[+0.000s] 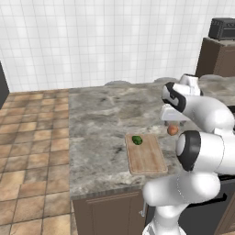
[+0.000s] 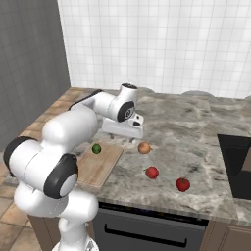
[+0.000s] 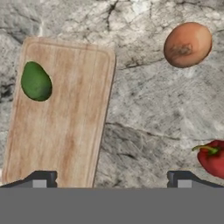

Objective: Place the avocado, onion, tomato, and bell pepper on the cutting board.

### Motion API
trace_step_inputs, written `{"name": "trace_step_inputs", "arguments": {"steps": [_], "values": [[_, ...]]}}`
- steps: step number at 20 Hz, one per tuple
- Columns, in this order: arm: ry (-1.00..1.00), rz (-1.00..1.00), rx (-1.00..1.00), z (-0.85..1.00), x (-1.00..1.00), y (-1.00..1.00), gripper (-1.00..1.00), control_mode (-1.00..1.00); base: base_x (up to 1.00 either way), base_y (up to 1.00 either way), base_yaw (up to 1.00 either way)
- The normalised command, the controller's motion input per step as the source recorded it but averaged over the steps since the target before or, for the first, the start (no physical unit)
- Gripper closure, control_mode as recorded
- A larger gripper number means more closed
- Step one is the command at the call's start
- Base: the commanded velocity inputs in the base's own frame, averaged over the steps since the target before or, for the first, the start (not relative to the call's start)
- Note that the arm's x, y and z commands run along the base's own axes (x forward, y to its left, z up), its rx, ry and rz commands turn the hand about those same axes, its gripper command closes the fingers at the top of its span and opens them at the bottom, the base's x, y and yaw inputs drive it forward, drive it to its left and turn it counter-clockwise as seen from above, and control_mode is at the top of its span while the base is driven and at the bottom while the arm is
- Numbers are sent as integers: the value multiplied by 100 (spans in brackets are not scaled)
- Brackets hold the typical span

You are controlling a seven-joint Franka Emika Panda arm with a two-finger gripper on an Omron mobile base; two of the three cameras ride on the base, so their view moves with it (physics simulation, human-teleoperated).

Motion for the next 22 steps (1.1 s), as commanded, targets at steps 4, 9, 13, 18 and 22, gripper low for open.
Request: {"name": "trace_step_inputs", "arguments": {"steps": [4,9,13,18,22], "values": [[2,0,0,2,18,-29,-100,-100,0,0,0],[3,0,0,0,29,-31,-100,-100,0,0,0],[3,0,0,0,31,-27,-100,-100,0,0,0],[5,0,0,-1,29,-23,-100,-100,0,0,0],[8,0,0,-17,21,-16,-100,-100,0,0,0]]}}
